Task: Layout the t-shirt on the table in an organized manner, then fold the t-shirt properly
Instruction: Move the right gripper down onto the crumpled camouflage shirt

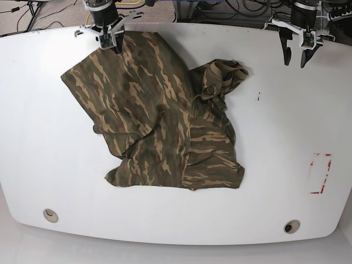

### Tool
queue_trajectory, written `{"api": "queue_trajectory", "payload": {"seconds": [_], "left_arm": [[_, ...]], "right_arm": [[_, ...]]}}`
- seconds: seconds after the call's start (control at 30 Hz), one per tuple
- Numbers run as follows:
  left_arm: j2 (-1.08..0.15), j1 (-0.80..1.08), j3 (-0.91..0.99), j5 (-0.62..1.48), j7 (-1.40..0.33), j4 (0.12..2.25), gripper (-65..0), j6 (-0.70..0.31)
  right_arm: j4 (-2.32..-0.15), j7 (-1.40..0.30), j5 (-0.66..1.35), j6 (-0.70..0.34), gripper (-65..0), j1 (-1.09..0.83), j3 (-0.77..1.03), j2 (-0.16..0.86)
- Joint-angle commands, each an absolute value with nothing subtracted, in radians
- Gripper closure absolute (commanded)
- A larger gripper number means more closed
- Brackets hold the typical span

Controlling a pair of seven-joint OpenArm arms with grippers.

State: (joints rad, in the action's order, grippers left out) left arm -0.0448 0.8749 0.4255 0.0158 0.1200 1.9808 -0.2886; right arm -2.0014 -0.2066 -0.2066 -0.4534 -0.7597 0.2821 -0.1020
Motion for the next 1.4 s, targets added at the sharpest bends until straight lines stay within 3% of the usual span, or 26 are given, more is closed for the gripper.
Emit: {"api": "queue_trajectory", "payload": {"seconds": [0.0, 0.23, 0.43, 0.53, 0.63, 0.73, 1.37], "left_arm": [[-0.045, 0.874, 0.429, 0.021, 0.142, 2.0, -23.6, -0.285], [-0.045, 0.846, 0.404, 0.022, 0.142, 1.997, -23.7, -0.285], [-0.044, 0.8, 0.394, 0.022, 0.139, 1.994, -24.7, -0.285], [-0.044, 0.796, 0.394, 0.022, 0.139, 1.995, -30.6, -0.285], [-0.044, 0.794, 0.394, 0.022, 0.139, 1.995, -39.4, -0.285], [-0.044, 0.791, 0.39, 0.022, 0.139, 1.995, -42.9, -0.285], [-0.044, 0.777, 0.395, 0.019, 0.139, 1.992, -40.7, -0.285]], "right_arm": [[-2.02, -0.22, -0.206, -0.472, -1.4, -0.713, 0.285, -0.099], [-2.02, -0.344, -0.199, -0.567, -3.2, -0.547, 0.278, -0.058], [-2.02, -0.435, -0.197, -0.682, -21.9, -0.398, 0.277, -0.051], [-2.02, -0.484, -0.197, -0.698, -28.5, -0.34, 0.266, -0.051], [-2.018, -0.547, -0.196, -0.698, -29.0, -0.28, 0.216, -0.048], [-2.018, -0.601, -0.196, -0.698, -29.0, -0.237, 0.171, -0.048], [-1.913, -0.682, -0.196, -0.698, -29.8, -0.096, -0.206, -0.021]]}}
